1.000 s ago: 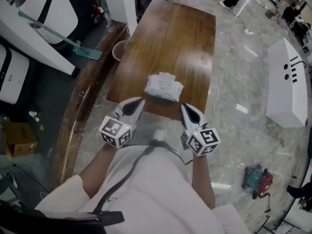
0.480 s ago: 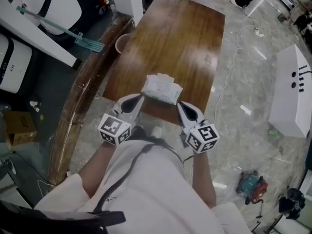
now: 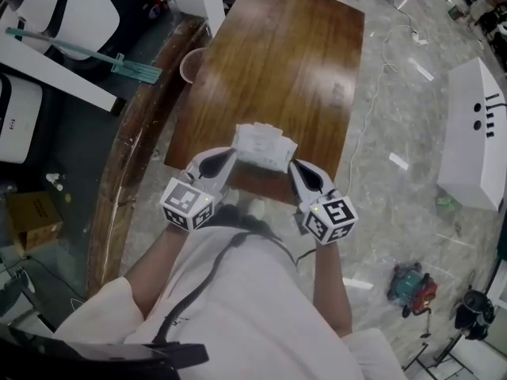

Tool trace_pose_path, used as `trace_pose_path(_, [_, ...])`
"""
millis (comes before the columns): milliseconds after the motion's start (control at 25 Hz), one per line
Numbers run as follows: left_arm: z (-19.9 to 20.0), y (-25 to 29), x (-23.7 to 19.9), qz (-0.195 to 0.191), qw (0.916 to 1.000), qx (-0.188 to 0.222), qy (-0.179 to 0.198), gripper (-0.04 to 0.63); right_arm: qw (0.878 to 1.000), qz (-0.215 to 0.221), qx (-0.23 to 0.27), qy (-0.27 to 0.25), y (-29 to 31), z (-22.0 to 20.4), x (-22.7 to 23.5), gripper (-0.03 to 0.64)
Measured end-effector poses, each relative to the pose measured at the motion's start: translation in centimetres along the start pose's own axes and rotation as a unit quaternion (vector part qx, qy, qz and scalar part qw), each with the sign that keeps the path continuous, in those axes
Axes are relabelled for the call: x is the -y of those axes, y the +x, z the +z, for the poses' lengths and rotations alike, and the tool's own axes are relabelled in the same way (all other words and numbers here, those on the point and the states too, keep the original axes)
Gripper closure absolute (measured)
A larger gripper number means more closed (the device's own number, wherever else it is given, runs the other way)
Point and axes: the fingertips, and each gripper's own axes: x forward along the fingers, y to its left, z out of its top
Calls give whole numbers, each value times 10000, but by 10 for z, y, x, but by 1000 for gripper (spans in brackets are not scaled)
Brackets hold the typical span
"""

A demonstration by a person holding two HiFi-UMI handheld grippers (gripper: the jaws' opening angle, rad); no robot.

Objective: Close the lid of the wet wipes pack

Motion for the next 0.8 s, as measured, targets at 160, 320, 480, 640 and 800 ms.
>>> trace_pose_path(160, [0,19,-9,-338,9990,-175,251,591,9999,-80,-72,-87,18,0,5,610])
trace_pose_path(320, [-13,42,-18,-631,9965,-476,257,591,9996,-203,-171,-38,32,-8,15,609])
trace_pose_path(480, [-26,62,-26,-823,9936,-672,372,591,9991,-319,-279,-33,44,-22,27,609])
trace_pose_path(640, [-40,81,-32,-939,9902,-877,543,589,9987,-342,-377,-41,57,-35,38,609])
trace_pose_path(800, [-52,91,-34,-1028,9874,-1062,570,584,9974,-330,-592,-258,73,-44,46,609])
